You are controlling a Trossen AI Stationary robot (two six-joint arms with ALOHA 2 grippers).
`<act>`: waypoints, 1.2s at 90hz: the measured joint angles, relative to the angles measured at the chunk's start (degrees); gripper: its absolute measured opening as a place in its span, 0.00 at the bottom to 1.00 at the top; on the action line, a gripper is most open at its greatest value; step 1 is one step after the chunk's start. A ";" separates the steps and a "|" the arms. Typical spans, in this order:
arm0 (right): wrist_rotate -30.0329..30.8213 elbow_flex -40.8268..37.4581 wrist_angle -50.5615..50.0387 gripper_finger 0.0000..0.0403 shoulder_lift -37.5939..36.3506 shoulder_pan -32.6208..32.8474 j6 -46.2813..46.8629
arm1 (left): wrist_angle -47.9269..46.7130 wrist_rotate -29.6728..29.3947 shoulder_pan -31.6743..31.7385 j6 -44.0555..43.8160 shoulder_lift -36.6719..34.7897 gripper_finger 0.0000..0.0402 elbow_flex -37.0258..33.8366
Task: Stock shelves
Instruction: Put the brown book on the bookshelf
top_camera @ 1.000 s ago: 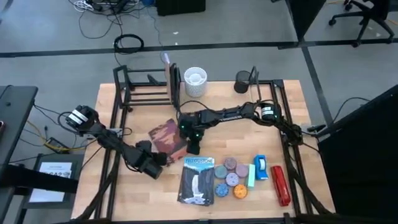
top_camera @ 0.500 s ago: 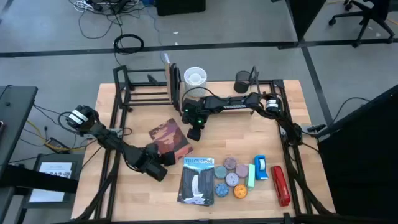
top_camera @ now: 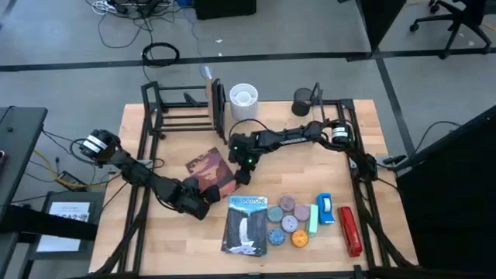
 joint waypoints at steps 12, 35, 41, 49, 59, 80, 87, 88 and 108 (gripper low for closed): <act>-1.03 -0.58 0.83 0.47 0.00 1.32 0.03 | 2.82 -3.16 1.00 0.11 0.04 0.62 -1.17; -1.59 -0.68 0.34 0.34 0.00 3.24 -1.37 | 3.63 -10.27 1.53 0.67 0.36 0.61 -1.56; -1.75 -0.71 0.20 0.30 0.00 3.30 -1.71 | 4.42 -13.36 1.48 1.43 0.44 0.60 -1.71; -2.45 -0.73 -0.58 0.24 0.00 3.30 -1.83 | 5.67 -17.11 1.33 2.32 0.64 0.57 -1.94; -2.88 -0.71 -2.29 0.18 0.00 3.06 -2.59 | 6.78 -18.13 1.00 2.18 0.70 0.50 -1.99; -4.12 -0.71 -6.93 0.11 -0.20 1.97 -5.18 | 12.21 -19.24 0.56 2.18 0.68 0.35 -1.99; -4.03 -0.71 -8.22 0.09 -0.37 1.73 -6.56 | 13.92 -20.07 0.50 2.18 0.59 0.31 -1.97; -3.96 -0.71 -8.47 0.09 -0.43 1.73 -6.73 | 14.18 -20.36 0.43 2.17 0.59 0.30 -1.97; -3.45 -0.68 -12.87 0.01 -1.17 1.25 -10.68 | 22.94 -24.52 0.10 2.15 0.30 0.23 -3.31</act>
